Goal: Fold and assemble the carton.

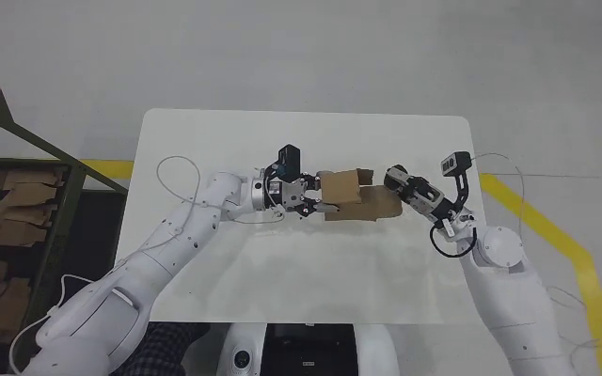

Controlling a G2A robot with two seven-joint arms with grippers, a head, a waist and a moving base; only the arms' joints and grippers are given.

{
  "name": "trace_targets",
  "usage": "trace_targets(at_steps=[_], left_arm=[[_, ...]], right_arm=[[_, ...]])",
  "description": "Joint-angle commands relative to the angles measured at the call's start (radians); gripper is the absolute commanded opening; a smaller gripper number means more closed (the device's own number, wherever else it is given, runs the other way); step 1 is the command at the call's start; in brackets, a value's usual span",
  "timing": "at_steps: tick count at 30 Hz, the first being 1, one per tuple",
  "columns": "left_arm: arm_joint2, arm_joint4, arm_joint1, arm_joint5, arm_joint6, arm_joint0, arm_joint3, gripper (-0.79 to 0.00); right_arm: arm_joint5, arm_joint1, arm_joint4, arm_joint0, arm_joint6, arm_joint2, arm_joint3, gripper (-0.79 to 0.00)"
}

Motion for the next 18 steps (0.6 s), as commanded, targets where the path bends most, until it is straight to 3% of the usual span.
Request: trace_targets(at_steps=[1,9,18], left_arm=[[-0.010,0.017,0.001,0.019,0.002,0.000,0.002,-0.406],[-0.035,0.069,0.001,0.054,0.025,0.009,-0.003,-0.409],[-0.040,0.102,-0.002,0.021,0.049,0.027,-0.028,-0.409]], right_arm=[[0.003,0.006,-0.012,-0.030,0.017,0.024,-0.033,-0.785],[0.056,0.026,-0.134,-0.134,0.144,0.043,-0.190,-0.785],[0.087,0.023,-0.184,-0.112,0.079,0.001,-0.191,-0.785]])
